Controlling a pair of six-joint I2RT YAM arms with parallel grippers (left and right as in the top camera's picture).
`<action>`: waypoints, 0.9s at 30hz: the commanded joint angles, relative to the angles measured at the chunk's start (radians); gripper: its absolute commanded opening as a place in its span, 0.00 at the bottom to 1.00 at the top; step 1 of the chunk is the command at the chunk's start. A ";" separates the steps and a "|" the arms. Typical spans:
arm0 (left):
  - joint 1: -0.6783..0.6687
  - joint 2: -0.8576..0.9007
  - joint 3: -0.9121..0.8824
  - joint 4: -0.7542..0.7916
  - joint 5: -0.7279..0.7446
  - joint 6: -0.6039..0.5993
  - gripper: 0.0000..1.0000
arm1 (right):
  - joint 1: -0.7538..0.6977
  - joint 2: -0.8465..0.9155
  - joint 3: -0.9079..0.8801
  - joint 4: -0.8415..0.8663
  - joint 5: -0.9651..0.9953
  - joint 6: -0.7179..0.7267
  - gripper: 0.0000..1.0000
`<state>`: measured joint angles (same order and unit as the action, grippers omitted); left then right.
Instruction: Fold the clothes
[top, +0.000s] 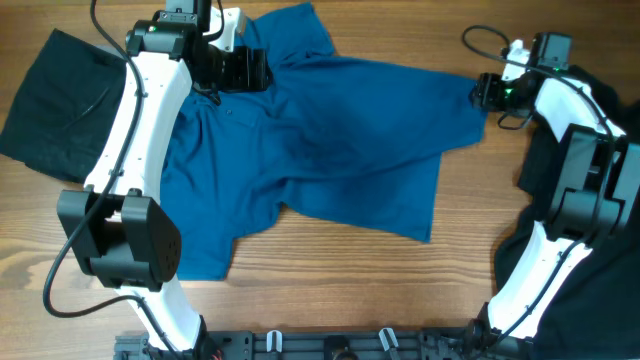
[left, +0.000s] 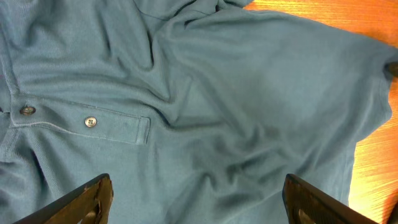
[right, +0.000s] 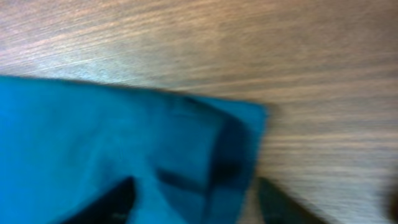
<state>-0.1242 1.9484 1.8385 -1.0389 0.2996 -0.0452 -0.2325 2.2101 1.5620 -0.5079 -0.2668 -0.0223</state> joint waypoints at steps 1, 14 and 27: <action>-0.004 -0.017 0.010 0.006 -0.005 0.016 0.87 | 0.040 0.025 -0.055 0.021 -0.067 0.003 0.23; -0.003 -0.018 0.010 0.010 -0.006 0.016 0.91 | -0.034 0.021 0.011 0.686 -0.064 0.274 0.84; 0.066 -0.284 0.010 -0.100 -0.014 0.016 0.93 | -0.035 -0.267 -0.042 -0.420 -0.141 0.326 0.96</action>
<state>-0.0750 1.7382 1.8385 -1.0931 0.2882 -0.0418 -0.3298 1.9232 1.5757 -0.8051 -0.4885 0.2897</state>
